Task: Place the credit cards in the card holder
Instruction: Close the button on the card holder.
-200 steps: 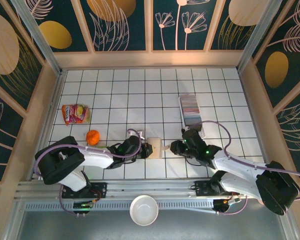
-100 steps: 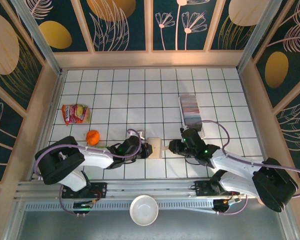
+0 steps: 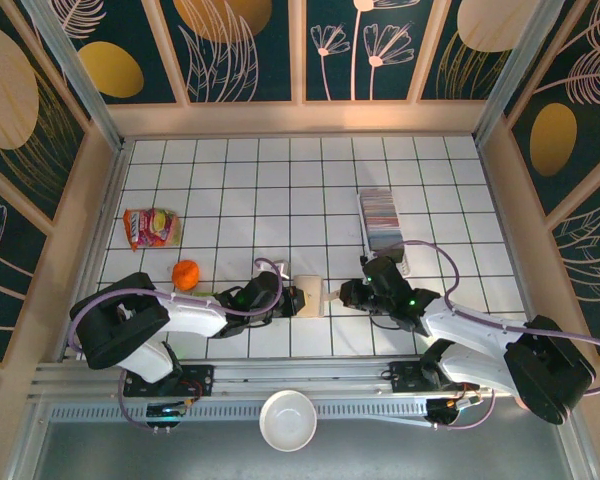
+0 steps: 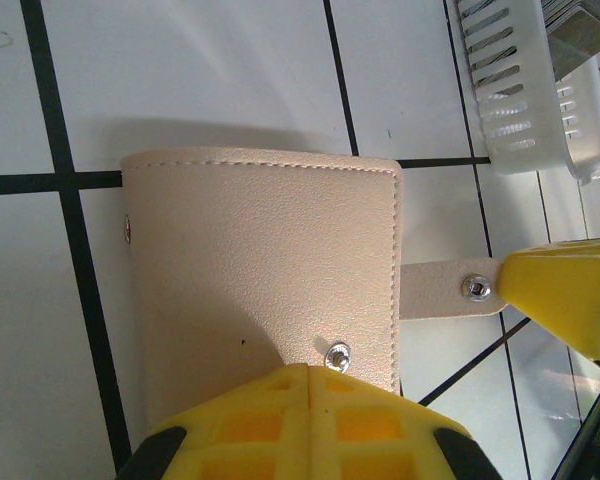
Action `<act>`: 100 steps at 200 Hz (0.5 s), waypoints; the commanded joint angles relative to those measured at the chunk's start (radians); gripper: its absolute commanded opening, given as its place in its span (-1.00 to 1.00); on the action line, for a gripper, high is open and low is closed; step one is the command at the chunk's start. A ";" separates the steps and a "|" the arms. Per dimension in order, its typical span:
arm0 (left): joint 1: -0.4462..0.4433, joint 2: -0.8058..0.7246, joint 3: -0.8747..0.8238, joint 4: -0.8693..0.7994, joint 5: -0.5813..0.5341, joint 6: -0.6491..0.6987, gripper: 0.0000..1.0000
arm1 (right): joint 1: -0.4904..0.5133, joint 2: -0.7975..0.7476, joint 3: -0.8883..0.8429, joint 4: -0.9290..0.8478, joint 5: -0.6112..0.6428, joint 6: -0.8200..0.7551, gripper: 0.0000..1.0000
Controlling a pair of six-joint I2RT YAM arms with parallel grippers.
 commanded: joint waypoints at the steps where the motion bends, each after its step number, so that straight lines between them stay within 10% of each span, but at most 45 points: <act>1: -0.005 0.002 -0.019 -0.044 -0.017 0.010 -1.00 | -0.004 -0.004 0.001 0.039 -0.030 0.012 -1.00; 100: -0.005 0.002 -0.036 -0.010 -0.009 -0.001 -1.00 | 0.083 0.187 0.076 0.252 -0.138 0.064 -1.00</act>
